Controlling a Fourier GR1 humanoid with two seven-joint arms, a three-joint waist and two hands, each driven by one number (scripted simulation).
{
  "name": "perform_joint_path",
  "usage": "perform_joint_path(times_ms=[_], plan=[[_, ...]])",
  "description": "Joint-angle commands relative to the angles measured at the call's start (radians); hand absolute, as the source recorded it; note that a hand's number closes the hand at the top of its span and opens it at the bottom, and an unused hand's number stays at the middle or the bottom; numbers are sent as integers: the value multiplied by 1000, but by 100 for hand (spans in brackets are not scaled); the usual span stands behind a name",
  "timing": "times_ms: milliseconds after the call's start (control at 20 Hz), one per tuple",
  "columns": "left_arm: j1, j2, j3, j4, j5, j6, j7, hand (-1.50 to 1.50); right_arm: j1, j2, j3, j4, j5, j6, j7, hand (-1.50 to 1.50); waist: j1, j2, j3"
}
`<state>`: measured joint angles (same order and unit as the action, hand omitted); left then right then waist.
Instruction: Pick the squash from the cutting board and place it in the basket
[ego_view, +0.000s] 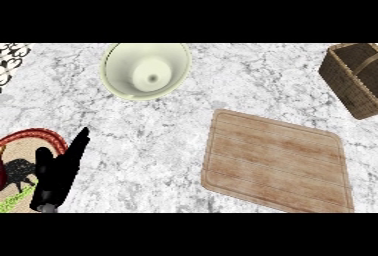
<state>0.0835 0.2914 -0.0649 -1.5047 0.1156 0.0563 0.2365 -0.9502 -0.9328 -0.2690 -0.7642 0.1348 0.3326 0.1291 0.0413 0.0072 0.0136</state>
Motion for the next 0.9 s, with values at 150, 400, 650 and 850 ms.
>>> perform_joint_path(times_ms=[150,400,650,850], plan=[[16,-29,-20,38,7,0,86,0,7,-61,35,156,107,-13,-244,-150,2,11,-11],[36,-30,-6,111,-3,-28,-3,0,-27,-60,6,236,105,-40,-325,-150,-3,11,-12],[41,-42,-14,97,-16,-18,7,0,-119,-136,-63,346,65,2,-254,-150,3,12,-13],[-14,-35,12,89,5,-21,56,0,-105,-193,-108,419,45,12,-282,-150,-11,12,-11]])
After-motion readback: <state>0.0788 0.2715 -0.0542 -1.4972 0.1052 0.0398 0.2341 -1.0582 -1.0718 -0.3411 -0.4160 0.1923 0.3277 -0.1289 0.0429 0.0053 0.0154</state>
